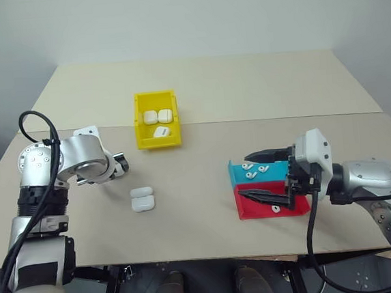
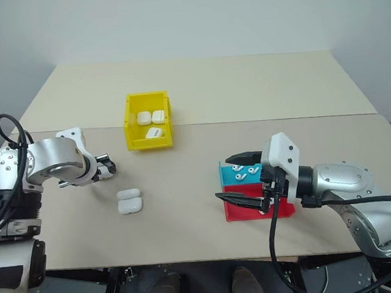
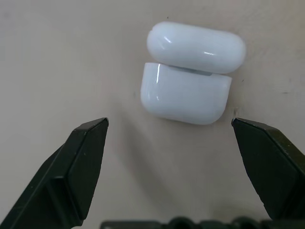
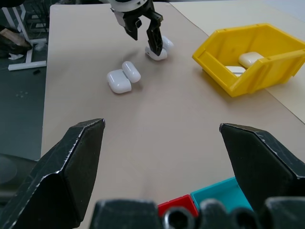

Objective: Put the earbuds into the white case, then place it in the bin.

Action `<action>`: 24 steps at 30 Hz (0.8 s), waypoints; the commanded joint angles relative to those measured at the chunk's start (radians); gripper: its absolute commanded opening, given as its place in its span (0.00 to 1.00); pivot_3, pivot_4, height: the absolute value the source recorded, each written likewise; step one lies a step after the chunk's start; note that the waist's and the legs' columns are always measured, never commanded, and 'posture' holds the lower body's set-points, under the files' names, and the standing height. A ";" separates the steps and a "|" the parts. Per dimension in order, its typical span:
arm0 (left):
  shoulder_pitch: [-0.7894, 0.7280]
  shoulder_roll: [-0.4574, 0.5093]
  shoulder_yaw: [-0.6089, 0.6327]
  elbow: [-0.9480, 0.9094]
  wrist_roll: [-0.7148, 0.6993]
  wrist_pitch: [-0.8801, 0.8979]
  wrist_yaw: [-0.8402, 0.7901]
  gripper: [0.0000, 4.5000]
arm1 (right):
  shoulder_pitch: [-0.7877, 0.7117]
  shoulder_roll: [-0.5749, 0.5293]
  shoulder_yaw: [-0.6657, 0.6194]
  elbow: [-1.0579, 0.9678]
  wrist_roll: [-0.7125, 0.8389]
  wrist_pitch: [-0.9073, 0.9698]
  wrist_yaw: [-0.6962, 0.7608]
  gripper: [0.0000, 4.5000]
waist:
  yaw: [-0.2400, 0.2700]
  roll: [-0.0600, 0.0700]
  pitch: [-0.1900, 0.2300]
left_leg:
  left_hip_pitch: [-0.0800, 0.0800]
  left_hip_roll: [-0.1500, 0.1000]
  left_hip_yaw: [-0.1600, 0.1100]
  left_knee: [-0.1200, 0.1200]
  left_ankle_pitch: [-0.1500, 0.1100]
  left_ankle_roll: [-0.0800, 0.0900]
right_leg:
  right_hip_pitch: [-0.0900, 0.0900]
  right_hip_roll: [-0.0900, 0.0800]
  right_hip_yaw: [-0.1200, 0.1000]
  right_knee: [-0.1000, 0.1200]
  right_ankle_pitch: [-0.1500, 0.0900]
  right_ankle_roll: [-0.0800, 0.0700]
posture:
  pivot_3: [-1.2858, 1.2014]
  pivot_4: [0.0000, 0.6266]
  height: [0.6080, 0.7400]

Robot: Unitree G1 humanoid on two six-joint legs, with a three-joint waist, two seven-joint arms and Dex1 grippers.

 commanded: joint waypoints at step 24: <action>-0.136 -0.185 0.222 0.173 0.840 0.165 -0.531 0.92 | 0.014 -0.019 -0.050 -0.062 0.028 0.006 -0.029 1.00 | 0.000 0.000 -0.001 | 0.001 0.000 0.000 0.000 0.001 0.001 | 0.002 0.000 0.000 0.000 0.000 0.001 | 0.52 0.24 1.00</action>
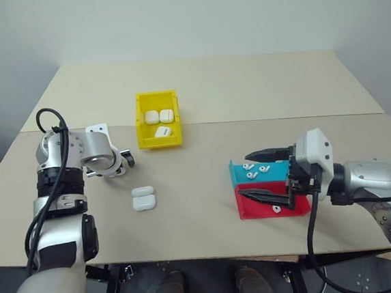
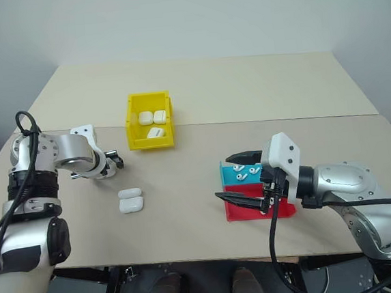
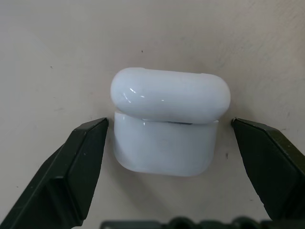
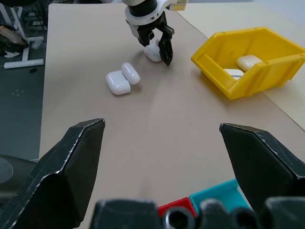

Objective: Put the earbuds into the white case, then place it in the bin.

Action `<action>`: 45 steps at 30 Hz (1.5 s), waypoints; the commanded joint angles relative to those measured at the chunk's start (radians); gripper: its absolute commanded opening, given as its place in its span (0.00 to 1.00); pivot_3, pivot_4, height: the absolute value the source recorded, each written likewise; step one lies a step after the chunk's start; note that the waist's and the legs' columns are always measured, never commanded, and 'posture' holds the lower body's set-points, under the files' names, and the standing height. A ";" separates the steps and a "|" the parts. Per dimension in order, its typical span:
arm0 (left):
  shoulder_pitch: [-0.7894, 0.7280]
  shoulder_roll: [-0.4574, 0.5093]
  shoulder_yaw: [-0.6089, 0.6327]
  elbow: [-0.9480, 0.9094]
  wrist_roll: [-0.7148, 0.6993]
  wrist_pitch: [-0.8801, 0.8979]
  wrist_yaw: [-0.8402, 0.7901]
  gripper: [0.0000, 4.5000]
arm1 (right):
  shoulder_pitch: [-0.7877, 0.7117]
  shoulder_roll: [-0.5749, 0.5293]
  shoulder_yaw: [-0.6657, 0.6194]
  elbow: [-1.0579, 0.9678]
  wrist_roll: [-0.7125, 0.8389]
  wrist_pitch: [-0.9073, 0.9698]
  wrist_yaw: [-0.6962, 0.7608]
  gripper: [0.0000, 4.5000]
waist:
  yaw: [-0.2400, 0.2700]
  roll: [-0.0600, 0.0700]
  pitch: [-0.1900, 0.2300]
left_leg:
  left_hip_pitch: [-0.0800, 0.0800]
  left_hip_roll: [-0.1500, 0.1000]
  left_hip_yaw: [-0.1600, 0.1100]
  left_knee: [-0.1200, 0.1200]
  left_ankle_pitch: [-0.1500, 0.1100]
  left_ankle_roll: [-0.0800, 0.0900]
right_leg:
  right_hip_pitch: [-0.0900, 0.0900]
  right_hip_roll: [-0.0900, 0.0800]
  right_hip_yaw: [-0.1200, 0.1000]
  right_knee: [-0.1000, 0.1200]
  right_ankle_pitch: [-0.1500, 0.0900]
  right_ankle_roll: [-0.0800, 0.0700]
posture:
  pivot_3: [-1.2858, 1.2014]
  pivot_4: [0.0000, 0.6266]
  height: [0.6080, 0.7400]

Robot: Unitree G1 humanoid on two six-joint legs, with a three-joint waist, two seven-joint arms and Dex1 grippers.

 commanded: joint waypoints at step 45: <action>0.322 -0.142 -0.068 -0.715 0.154 -0.918 -2.135 0.63 | 0.015 -0.149 -0.015 -0.031 -0.134 0.040 -0.031 1.00 | -0.018 0.000 0.000 | -0.002 0.006 0.009 -0.001 0.001 0.004 | 0.000 0.005 0.001 -0.003 0.000 0.000 | 0.52 0.24 1.00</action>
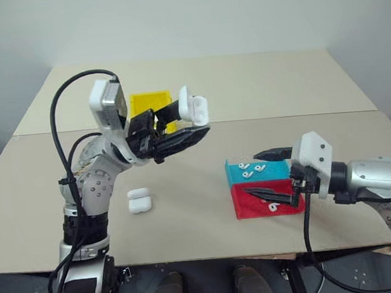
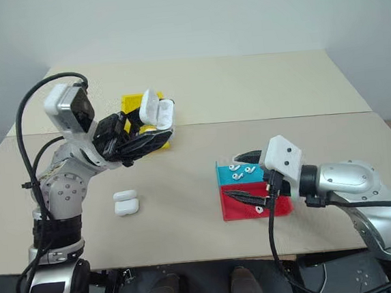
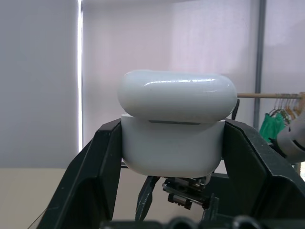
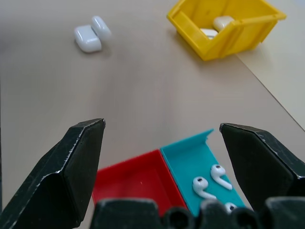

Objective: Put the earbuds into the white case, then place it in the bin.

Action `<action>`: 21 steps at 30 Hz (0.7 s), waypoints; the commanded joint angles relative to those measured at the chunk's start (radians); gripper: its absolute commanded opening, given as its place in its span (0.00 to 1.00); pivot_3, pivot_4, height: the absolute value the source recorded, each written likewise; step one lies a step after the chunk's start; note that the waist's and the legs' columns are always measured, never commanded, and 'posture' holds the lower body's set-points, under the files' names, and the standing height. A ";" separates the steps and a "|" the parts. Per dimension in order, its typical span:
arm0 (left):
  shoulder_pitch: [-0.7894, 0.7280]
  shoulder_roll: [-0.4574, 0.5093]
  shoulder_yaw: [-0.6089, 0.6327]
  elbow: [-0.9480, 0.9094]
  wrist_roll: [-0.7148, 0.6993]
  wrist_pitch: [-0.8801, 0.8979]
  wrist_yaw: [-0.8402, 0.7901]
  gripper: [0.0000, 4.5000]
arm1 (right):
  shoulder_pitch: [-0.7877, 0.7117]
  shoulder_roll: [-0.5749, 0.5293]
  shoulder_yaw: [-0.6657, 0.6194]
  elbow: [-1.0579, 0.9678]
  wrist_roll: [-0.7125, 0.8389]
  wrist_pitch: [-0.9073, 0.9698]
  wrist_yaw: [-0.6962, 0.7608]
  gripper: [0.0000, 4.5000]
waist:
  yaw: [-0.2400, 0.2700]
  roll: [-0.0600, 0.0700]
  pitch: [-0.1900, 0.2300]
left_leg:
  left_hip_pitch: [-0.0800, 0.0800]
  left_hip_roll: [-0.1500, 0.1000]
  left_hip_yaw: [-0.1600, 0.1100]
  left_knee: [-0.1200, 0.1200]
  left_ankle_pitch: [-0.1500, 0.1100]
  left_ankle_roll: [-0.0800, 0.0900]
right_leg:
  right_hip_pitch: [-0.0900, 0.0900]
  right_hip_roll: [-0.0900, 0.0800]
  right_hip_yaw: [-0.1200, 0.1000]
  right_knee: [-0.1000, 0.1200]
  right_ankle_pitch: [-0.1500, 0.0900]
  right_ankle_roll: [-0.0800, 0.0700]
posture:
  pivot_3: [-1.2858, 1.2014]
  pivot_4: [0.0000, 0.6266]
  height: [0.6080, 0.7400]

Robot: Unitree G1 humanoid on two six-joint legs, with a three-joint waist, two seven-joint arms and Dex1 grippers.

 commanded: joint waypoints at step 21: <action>0.074 -0.009 -0.003 -0.073 -0.035 0.008 -0.044 0.63 | -0.222 -0.288 0.285 0.114 -0.213 0.004 0.291 0.87 | 0.001 0.000 0.000 | 0.000 0.002 -0.001 0.002 -0.001 0.001 | -0.001 0.001 0.001 -0.001 0.000 0.000 | 0.52 0.24 1.00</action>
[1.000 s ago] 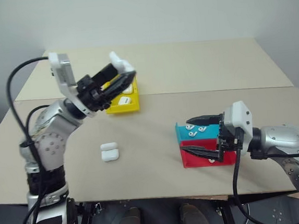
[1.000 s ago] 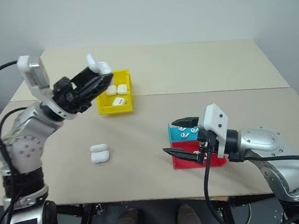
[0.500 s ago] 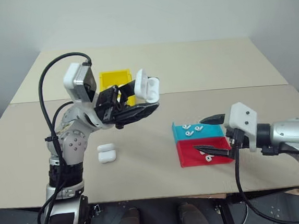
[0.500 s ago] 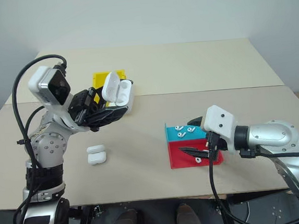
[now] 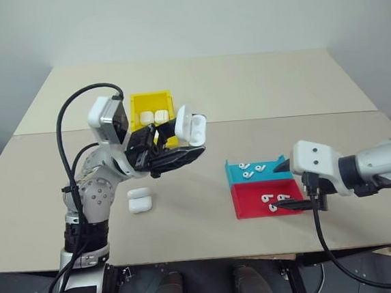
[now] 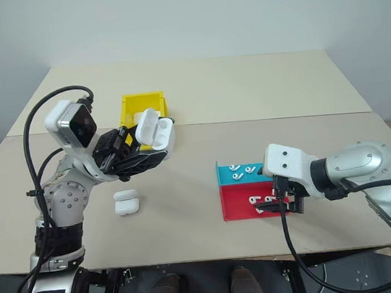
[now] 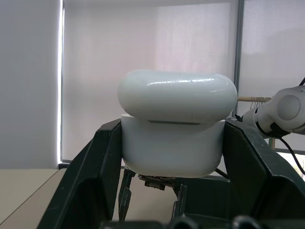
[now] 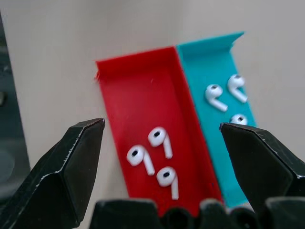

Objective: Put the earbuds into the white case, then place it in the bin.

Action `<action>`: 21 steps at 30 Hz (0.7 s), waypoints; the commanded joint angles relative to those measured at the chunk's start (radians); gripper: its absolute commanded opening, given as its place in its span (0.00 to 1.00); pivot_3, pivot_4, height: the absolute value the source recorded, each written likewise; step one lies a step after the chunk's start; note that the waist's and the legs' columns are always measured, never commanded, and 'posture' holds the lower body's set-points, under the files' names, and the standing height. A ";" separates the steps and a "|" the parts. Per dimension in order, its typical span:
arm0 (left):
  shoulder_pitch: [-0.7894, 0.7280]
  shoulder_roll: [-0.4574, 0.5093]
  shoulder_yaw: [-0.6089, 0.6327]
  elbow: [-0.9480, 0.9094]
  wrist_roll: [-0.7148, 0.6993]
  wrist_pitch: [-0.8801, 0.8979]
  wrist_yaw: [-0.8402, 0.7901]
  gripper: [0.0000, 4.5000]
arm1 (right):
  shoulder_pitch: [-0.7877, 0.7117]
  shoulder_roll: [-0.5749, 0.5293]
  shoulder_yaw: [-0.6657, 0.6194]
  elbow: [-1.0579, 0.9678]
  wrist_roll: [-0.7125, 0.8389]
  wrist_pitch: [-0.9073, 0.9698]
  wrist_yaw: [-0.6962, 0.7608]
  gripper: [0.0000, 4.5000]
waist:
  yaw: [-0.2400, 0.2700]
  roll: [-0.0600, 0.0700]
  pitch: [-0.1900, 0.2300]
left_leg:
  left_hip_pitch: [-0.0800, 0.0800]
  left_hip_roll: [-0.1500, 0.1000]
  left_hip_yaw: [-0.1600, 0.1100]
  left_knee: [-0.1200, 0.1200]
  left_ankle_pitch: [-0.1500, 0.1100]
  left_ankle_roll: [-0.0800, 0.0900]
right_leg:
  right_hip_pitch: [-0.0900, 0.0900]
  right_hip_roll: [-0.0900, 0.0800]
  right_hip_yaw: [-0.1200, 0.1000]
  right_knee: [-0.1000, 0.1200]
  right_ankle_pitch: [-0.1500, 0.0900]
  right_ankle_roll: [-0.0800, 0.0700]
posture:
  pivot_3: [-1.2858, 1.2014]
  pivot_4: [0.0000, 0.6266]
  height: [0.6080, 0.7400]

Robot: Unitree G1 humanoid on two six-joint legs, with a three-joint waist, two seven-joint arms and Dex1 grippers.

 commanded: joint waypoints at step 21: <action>0.077 -0.014 -0.005 -0.161 -0.030 -0.010 0.102 0.63 | -0.213 0.111 0.274 0.207 -0.410 -0.298 0.267 0.45 | 0.001 0.000 0.000 | 0.000 0.000 -0.002 0.001 0.000 0.000 | -0.001 0.000 0.001 0.002 0.000 -0.001 | 0.52 0.24 1.00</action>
